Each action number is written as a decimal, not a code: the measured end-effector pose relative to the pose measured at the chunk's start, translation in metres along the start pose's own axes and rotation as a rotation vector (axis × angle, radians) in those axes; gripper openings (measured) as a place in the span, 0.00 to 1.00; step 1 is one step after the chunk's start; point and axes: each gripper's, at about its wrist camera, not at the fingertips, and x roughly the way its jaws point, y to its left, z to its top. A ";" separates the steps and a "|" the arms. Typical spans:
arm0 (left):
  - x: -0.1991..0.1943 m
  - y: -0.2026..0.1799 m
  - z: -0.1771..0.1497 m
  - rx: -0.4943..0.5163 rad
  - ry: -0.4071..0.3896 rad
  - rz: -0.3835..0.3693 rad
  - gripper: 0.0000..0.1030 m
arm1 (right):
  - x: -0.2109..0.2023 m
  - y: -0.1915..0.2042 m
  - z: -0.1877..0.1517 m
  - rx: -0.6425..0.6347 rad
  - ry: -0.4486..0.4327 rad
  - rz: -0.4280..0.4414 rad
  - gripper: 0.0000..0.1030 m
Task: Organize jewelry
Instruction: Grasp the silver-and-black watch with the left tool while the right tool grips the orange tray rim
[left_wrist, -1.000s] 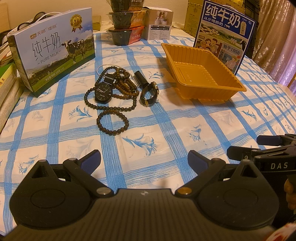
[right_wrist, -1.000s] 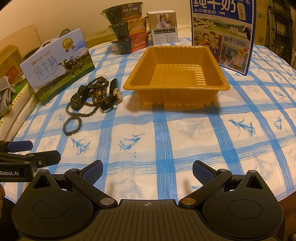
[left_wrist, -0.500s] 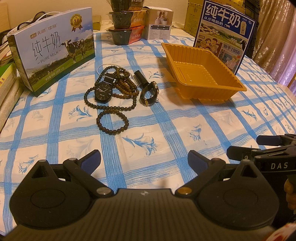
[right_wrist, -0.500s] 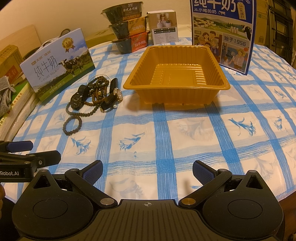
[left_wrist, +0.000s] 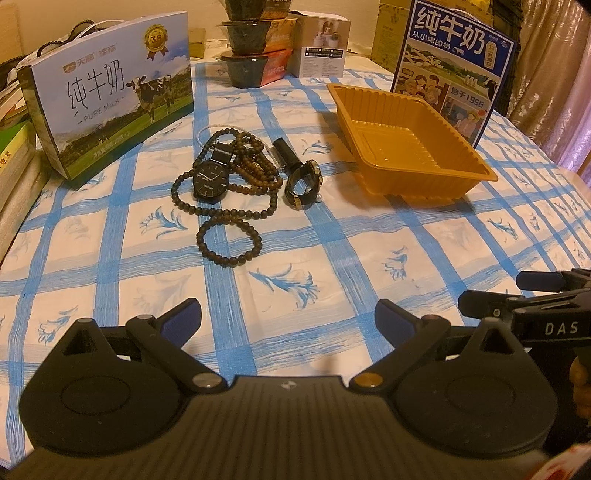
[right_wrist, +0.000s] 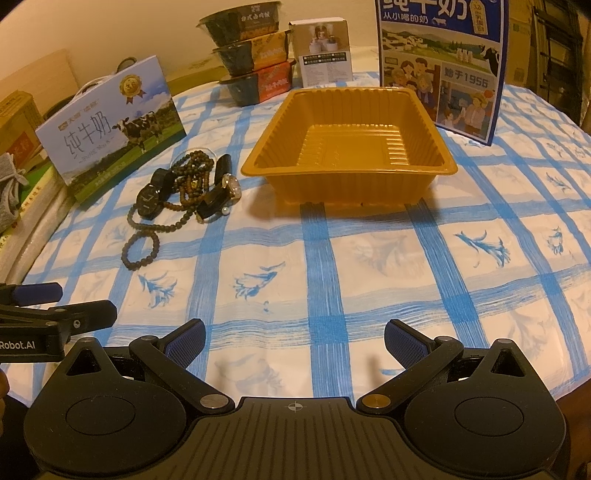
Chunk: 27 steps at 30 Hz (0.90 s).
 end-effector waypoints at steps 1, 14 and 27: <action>0.001 0.000 0.000 -0.001 0.001 0.001 0.97 | 0.001 -0.001 0.000 0.001 0.001 0.000 1.00; 0.017 0.015 0.009 -0.029 -0.020 0.040 0.97 | 0.015 -0.043 0.017 0.114 -0.087 -0.035 1.00; 0.046 0.031 0.030 -0.034 -0.104 0.083 0.97 | 0.035 -0.102 0.044 0.269 -0.378 -0.116 0.99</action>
